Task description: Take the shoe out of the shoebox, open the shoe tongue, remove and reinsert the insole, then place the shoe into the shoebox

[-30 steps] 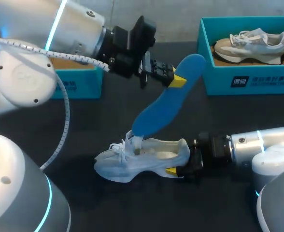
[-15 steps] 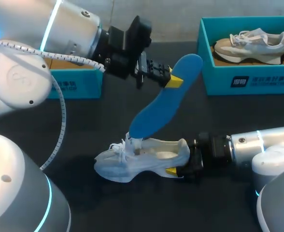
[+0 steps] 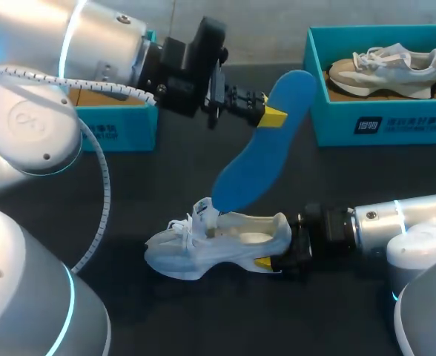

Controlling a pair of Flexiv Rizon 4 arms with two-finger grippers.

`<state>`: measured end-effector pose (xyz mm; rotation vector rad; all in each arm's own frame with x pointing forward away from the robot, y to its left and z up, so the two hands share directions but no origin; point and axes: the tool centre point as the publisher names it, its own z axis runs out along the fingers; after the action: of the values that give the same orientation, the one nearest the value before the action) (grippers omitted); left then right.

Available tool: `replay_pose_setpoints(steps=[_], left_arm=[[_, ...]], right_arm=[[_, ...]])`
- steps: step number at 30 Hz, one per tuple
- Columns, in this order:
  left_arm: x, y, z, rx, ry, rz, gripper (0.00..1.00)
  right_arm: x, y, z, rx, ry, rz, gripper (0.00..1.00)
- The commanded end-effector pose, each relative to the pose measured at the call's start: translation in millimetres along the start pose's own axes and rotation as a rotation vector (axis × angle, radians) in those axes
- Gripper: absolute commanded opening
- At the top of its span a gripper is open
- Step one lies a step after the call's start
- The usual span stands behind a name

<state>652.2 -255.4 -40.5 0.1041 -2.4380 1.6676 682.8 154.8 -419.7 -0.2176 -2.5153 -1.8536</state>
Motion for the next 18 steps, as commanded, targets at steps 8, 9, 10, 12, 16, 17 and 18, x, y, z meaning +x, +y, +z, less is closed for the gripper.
replay_pose_setpoints(steps=[8, 9, 10, 12, 16, 17, 18], left_arm=[[6.4, -11, -16, 0.060, -0.001, 0.019, 0.00], [7.0, -12, -17, 0.061, 0.002, 0.020, 0.00], [7.6, -13, -18, 0.064, 0.002, 0.023, 0.00], [8.6, -14, -19, 0.069, 0.002, 0.027, 0.00], [10.3, -18, -26, 0.108, 0.019, 0.026, 0.00], [11.4, -19, -29, 0.118, 0.024, 0.025, 0.00], [12.7, -20, -32, 0.131, 0.026, 0.025, 0.00]], right_arm=[[1.1, 1.3, 1, 0.006, -0.001, 0.001, 0.00], [1.1, 1.3, 1, 0.006, -0.001, 0.001, 0.00], [1.1, 1.3, 1, 0.006, -0.001, 0.001, 0.00], [1.1, 1.3, 1, 0.006, -0.001, 0.001, 0.00], [1.1, 1.3, 1, 0.006, -0.001, 0.001, 0.00], [1.1, 1.3, 1, 0.006, -0.001, 0.001, 0.00], [1.1, 1.3, 1, 0.006, -0.001, 0.001, 0.00]])
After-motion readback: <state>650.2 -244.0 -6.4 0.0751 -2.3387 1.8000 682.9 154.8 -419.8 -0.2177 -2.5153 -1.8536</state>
